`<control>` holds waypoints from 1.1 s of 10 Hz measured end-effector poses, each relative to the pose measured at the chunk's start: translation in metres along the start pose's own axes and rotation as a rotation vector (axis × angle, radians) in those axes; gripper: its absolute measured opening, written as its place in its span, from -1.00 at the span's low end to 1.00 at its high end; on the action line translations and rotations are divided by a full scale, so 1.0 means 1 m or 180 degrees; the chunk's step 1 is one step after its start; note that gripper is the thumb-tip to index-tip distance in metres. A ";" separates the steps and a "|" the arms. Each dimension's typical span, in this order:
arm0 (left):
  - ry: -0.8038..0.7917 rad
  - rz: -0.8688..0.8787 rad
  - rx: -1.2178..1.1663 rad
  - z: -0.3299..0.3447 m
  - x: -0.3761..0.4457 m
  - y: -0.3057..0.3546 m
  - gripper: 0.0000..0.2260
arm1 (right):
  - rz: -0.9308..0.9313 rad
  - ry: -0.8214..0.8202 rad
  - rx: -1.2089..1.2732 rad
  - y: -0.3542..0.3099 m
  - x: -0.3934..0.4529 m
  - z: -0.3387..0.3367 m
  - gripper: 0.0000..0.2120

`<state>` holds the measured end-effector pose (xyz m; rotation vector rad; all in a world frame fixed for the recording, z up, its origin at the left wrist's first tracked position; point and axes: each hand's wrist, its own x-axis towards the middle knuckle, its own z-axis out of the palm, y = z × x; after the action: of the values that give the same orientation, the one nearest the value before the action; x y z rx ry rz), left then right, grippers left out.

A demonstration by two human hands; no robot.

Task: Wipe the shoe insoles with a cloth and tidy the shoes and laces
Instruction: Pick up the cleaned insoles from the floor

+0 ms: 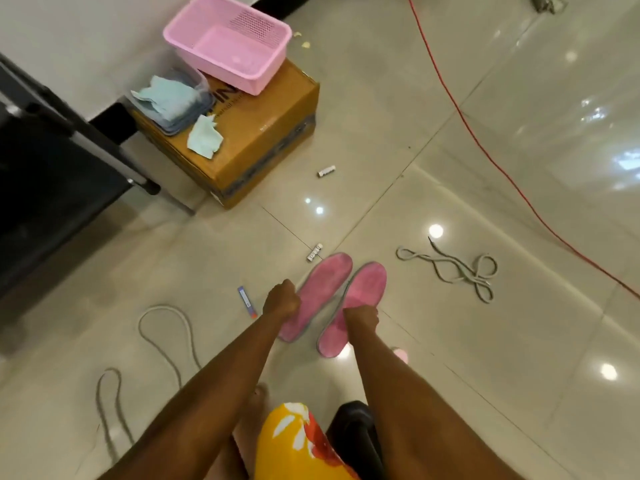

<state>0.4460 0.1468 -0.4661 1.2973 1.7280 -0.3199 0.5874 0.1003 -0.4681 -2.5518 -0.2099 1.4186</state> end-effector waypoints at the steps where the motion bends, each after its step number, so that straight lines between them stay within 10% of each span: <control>1: 0.0198 0.0141 0.0072 0.016 0.017 -0.003 -0.63 | 0.0258 0.0199 0.0158 0.003 0.001 0.006 -0.47; 3: 0.0415 0.0587 0.0163 0.038 0.036 -0.003 -0.51 | 0.0370 0.0402 0.0169 0.012 0.023 0.010 -0.35; 5: 0.0372 0.0510 -0.0072 0.039 0.038 0.000 -0.74 | -0.0002 -0.0003 -0.0007 0.009 0.032 -0.010 -0.89; 11: 0.0347 0.0250 -0.2058 -0.009 0.003 -0.031 -0.85 | -0.0326 -0.0910 0.0442 -0.033 -0.023 -0.037 -0.88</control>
<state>0.4146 0.1421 -0.4736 0.9071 1.6657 0.3424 0.6063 0.1227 -0.4218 -2.1904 -0.2725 1.6900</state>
